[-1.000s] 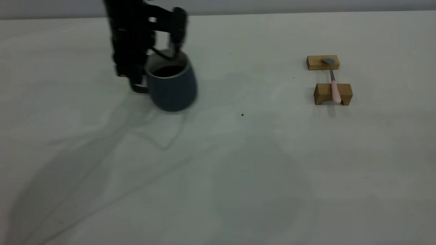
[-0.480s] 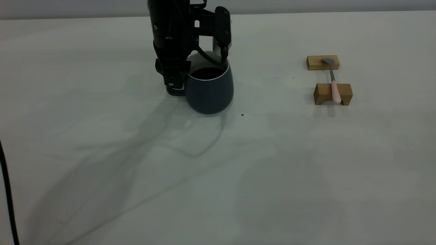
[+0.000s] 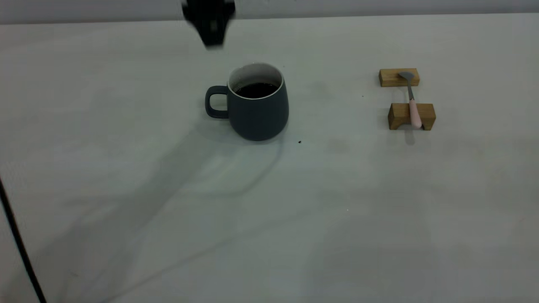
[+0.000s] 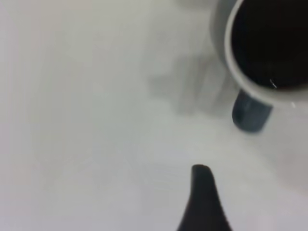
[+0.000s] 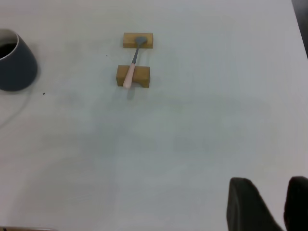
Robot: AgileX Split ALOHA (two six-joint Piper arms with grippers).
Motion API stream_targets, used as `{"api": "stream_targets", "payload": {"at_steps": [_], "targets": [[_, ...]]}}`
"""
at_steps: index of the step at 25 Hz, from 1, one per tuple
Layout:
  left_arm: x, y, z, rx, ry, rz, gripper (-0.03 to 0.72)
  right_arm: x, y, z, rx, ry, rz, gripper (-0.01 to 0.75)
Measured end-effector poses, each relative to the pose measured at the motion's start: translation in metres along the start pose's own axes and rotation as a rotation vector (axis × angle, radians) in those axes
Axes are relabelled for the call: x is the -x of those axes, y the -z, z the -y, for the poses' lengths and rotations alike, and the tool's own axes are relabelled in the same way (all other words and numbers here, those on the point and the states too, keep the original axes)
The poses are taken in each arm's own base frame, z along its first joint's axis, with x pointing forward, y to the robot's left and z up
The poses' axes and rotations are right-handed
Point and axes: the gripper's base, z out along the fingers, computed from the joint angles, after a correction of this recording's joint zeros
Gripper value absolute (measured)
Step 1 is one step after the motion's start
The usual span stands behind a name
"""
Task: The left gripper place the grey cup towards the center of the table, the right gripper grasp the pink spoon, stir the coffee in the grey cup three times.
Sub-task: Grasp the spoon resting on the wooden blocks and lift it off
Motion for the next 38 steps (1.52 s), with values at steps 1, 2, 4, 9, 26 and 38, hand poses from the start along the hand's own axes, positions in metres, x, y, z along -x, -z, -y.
{"api": "stream_targets", "payload": {"at_steps": [1, 2, 4, 9, 26, 38], "targets": [[-0.004, 0.016, -0.001, 0.004, 0.070, -0.005, 0.578, 0.000, 0.000, 0.000, 0.000, 0.000, 0.000, 0.238], [-0.009, 0.032, -0.002, 0.005, 0.147, -0.013, 0.556, 0.000, 0.000, 0.000, 0.000, 0.000, 0.000, 0.238], [-0.019, 0.060, -0.002, 0.006, 0.291, -0.040, 0.505, 0.000, 0.000, 0.000, 0.000, 0.000, 0.000, 0.238], [-0.041, 0.120, 0.000, 0.036, 0.536, -0.039, 0.403, 0.000, 0.000, 0.000, 0.000, 0.000, 0.000, 0.238], [-0.148, 0.212, 0.096, -0.082, 0.658, 0.117, 0.264, 0.000, 0.000, 0.000, 0.000, 0.000, 0.000, 0.238], [-0.300, 0.193, 0.204, 0.024, 1.114, 0.154, 0.260, 0.000, 0.000, 0.000, 0.000, 0.000, 0.000, 0.238]]}}
